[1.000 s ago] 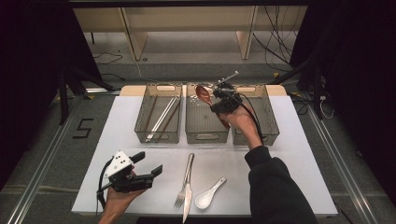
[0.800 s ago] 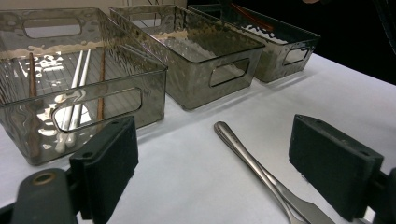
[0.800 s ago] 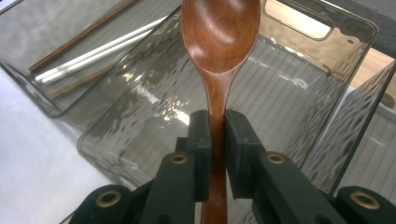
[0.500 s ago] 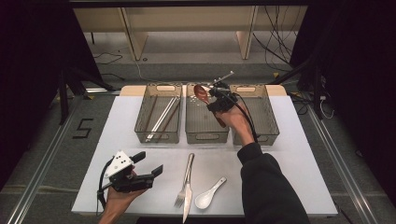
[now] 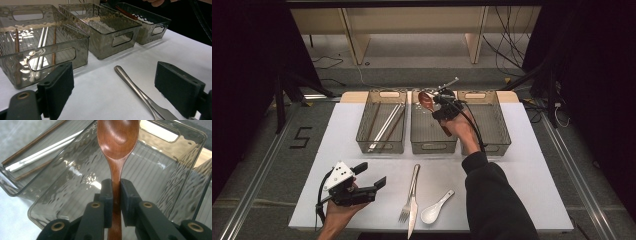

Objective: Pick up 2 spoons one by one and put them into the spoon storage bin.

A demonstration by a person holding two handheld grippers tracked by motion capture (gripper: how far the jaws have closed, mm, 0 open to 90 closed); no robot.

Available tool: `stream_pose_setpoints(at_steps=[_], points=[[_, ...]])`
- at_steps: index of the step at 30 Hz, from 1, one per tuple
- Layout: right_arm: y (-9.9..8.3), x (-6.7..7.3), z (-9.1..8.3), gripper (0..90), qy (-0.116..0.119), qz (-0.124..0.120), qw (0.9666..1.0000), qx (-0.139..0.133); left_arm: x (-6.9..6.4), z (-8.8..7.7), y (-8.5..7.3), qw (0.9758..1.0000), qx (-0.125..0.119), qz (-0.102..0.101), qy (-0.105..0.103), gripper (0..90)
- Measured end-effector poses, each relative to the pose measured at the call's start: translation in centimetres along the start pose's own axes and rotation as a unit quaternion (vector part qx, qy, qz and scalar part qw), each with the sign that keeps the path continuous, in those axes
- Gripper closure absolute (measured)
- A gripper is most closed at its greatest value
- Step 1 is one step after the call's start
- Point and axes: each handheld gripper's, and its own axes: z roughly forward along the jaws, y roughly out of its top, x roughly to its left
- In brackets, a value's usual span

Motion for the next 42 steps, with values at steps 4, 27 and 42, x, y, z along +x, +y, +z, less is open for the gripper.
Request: stream_pose_setpoints(at_steps=[4,27,42], points=[[-0.1,0.0,0.5,81.8,0.002,0.003,1.0000,0.004,0.0,0.0,0.0,1.0000,0.000,0.002,-0.001,15.2],[-1.1,1.3,-0.8,49.6,0.071,-0.033,0.9968,-0.010,0.1,-0.2,-0.1,1.0000,-0.001,-0.004,0.000,15.2],[-6.6,3.6,-5.5,36.5,0.141,-0.134,0.9809,-0.010,0.1,-0.1,-0.1,1.0000,0.002,-0.002,0.001,15.2]])
